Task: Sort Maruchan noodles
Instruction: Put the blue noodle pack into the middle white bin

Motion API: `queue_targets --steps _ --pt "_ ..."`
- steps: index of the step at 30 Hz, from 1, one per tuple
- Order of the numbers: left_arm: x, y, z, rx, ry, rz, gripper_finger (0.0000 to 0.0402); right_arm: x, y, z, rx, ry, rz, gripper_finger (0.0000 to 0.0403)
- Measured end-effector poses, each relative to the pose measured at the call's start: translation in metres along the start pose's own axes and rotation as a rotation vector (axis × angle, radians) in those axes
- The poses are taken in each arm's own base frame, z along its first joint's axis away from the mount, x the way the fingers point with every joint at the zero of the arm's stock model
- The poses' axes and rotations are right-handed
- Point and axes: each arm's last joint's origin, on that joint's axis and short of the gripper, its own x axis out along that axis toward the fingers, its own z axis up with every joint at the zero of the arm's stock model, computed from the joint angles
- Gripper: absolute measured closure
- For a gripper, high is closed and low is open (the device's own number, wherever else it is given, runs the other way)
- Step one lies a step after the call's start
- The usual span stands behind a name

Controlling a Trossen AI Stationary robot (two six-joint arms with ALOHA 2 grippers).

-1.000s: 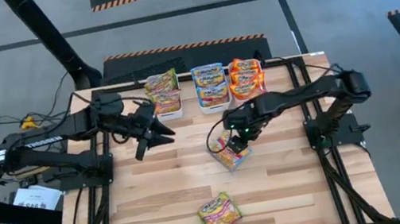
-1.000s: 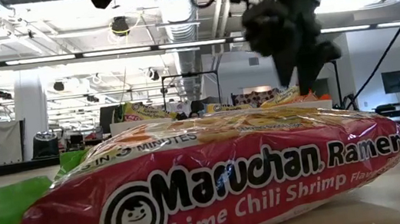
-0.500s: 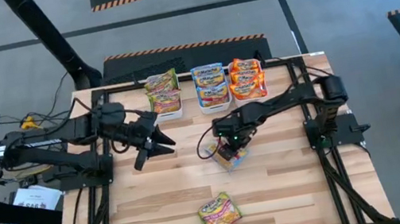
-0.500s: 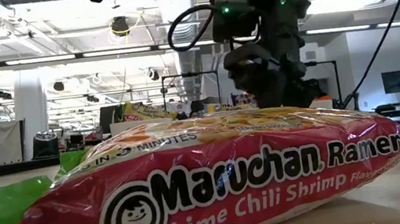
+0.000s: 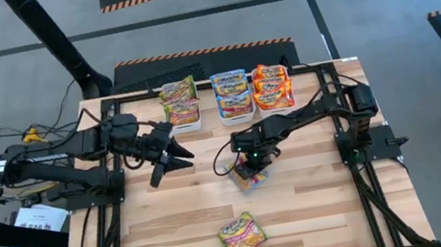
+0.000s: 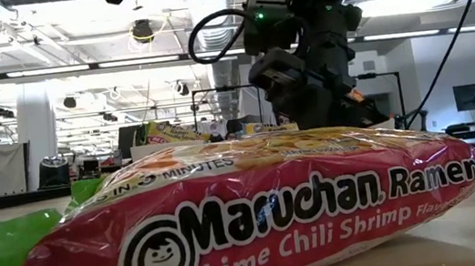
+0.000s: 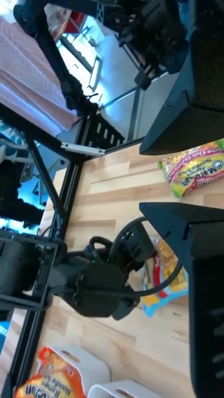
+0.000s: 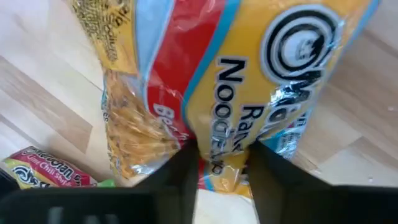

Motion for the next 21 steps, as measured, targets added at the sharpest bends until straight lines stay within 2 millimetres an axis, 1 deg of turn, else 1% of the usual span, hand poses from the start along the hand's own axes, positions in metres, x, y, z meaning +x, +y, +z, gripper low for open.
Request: queue_targets --steps 4,9,14,16,21 --pt "0.0 0.0 0.0 0.0 -0.004 0.013 0.0285 0.0 0.002 0.001 -0.004 -0.01 0.02 0.0334" --pt "0.0 0.001 0.0 0.0 -0.007 0.022 0.0285 -0.002 0.005 0.002 -0.035 -0.013 0.031 0.0391" --pt "0.0 0.002 0.001 0.023 -0.018 0.058 0.0285 -0.014 0.02 0.003 -0.118 -0.029 0.005 0.0397" --pt "0.0 0.002 0.001 0.026 -0.025 0.082 0.0285 -0.021 0.025 0.002 -0.161 -0.051 -0.048 0.0398" --pt "0.0 0.004 0.001 0.055 -0.045 0.153 0.0285 -0.047 0.04 -0.004 -0.276 -0.105 -0.203 0.0399"
